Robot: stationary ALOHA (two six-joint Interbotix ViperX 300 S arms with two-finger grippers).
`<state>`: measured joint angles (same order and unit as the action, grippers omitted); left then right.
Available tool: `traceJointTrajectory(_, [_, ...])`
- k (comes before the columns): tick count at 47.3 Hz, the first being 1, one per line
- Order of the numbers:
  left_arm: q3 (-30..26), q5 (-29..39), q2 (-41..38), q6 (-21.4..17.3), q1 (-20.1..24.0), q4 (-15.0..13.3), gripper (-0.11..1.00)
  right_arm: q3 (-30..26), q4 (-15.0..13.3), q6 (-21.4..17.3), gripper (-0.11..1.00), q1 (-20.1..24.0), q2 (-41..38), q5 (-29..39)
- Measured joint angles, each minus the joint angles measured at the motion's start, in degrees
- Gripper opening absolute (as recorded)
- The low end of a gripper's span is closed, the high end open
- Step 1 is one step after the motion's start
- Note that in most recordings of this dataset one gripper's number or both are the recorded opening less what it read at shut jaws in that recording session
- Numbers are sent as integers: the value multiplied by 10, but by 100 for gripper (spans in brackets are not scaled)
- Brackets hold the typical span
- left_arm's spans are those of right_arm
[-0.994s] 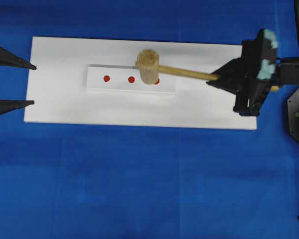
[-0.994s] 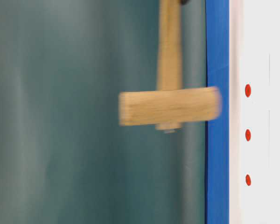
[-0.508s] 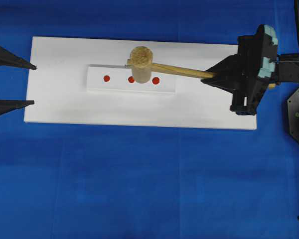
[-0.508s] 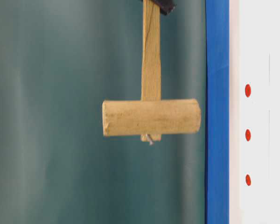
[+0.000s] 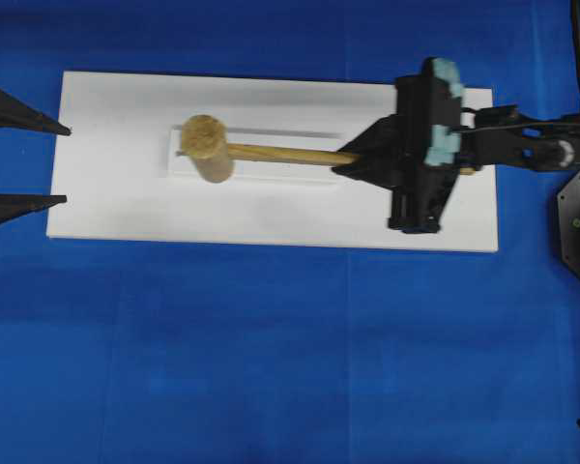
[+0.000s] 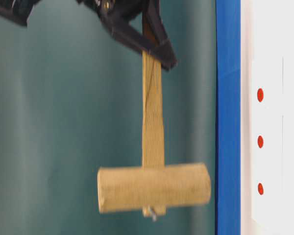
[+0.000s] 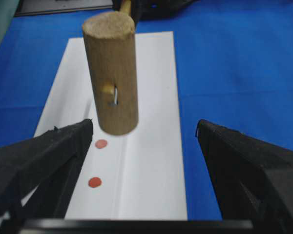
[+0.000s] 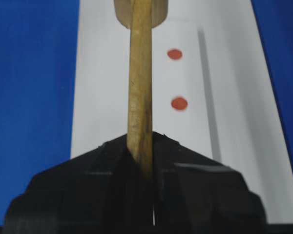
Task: Hit the mark with a hammer.
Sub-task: 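Move the left gripper in around the mallet head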
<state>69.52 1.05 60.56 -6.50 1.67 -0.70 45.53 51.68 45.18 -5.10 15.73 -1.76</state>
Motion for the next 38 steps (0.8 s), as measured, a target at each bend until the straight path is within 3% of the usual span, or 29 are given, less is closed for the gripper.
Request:
traceJointTrajectory(10, [0,0,0,0,0,1,85,-52,-14,0,1,13,-52,2])
traceJointTrajectory(23, [0,-6,-14,0,0,0,85,-62,-18,0,1,15,-61,4])
traceJointTrajectory(38, [-2,-139,-149,1,1,0,86,-62,-18,0,1,15,-61,4])
